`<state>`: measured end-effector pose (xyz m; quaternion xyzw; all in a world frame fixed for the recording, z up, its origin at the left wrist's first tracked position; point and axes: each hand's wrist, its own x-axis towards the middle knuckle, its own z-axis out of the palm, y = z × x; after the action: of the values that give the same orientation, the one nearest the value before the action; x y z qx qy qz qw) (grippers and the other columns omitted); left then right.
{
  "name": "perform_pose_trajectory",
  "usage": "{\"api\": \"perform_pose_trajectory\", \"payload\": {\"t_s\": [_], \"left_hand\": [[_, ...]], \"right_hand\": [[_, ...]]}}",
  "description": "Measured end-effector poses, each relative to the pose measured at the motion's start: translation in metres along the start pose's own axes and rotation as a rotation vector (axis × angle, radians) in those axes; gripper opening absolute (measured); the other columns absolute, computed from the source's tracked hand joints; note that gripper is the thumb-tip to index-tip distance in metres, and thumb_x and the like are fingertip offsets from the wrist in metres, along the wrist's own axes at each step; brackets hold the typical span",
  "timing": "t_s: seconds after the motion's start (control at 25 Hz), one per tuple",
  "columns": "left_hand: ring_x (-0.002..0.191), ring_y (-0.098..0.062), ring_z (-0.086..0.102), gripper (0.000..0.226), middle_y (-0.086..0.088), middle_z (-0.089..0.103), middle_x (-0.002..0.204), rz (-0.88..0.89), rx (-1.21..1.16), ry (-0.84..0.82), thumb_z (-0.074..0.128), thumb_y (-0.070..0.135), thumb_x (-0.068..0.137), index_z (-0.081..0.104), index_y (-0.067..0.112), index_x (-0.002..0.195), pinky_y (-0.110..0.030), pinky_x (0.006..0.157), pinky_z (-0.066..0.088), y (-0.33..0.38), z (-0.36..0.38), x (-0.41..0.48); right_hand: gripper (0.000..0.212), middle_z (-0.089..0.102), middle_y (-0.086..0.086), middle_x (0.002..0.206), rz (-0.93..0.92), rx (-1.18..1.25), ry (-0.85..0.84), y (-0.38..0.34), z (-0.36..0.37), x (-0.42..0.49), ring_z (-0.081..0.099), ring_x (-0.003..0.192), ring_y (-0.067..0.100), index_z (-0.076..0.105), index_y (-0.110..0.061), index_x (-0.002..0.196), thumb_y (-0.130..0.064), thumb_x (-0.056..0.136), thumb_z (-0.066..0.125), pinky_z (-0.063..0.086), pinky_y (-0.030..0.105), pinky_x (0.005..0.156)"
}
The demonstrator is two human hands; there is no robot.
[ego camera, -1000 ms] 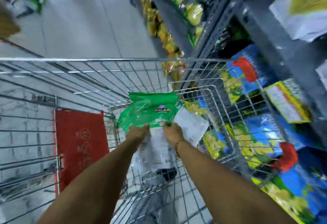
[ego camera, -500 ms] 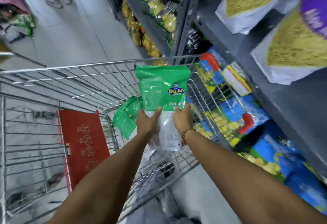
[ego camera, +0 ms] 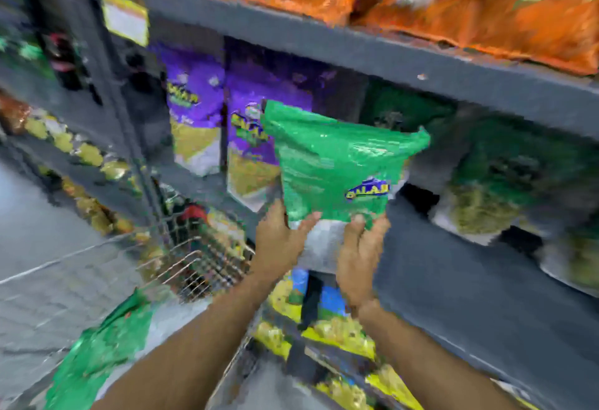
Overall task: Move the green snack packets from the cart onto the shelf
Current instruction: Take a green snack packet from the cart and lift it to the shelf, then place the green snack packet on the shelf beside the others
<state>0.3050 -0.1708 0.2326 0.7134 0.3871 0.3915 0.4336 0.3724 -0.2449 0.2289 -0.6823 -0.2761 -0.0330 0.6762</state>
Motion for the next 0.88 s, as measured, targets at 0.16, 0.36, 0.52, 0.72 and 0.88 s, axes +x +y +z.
{"api": "perform_pose_trajectory", "payload": {"t_s": [0.16,0.36,0.52,0.72,0.88], "left_hand": [[0.088,-0.015,0.063,0.04,-0.01,0.068,0.1,0.011,-0.041,-0.255,0.069,0.031,0.075,0.059,0.007,0.106,-0.022,0.073,0.047,0.006,0.063,0.035],[0.106,-0.038,0.056,0.044,-0.019,0.061,0.101,-0.223,0.011,-0.033,0.061,0.042,0.08,0.056,0.003,0.1,-0.041,0.091,0.042,-0.028,0.093,0.032],[0.107,-0.023,0.062,0.074,-0.007,0.068,0.114,-0.46,-0.525,-0.448,0.027,0.078,0.076,0.066,0.022,0.104,-0.042,0.104,0.043,-0.022,0.093,0.063],[0.101,-0.026,0.057,0.061,-0.012,0.064,0.106,-0.474,-0.452,0.177,0.027,0.058,0.088,0.061,0.009,0.099,-0.038,0.097,0.041,-0.032,0.085,0.06],[0.114,-0.013,0.051,0.045,0.004,0.057,0.121,-0.312,-0.593,-0.132,0.026,0.049,0.093,0.054,0.025,0.119,-0.03,0.101,0.037,-0.014,0.087,-0.001]], "right_hand": [[0.033,0.048,0.012,0.104,0.114,-0.097,0.099,0.043,-0.027,0.042,0.049,0.099,0.03,0.041,-0.006,0.111,-0.027,0.087,0.035,0.04,0.043,0.097],[0.034,0.048,-0.001,0.112,0.185,-0.094,0.036,0.061,-0.033,0.036,0.046,0.104,0.011,0.043,-0.011,0.115,-0.03,0.086,0.042,0.034,0.009,0.091],[0.029,0.06,-0.016,0.094,0.172,-0.027,0.062,0.053,-0.027,0.005,0.057,0.08,0.004,0.042,-0.032,0.099,-0.053,0.082,0.031,0.043,0.014,0.074],[0.016,0.045,0.0,0.09,0.336,-0.043,0.372,0.078,-0.038,0.052,0.041,0.089,0.017,0.041,-0.032,0.083,-0.042,0.092,0.032,0.038,0.044,0.093],[0.047,0.05,0.001,0.134,0.519,0.159,-0.033,0.089,-0.021,0.07,0.044,0.121,0.01,0.049,-0.015,0.127,-0.042,0.096,0.025,0.035,0.024,0.106]]}}
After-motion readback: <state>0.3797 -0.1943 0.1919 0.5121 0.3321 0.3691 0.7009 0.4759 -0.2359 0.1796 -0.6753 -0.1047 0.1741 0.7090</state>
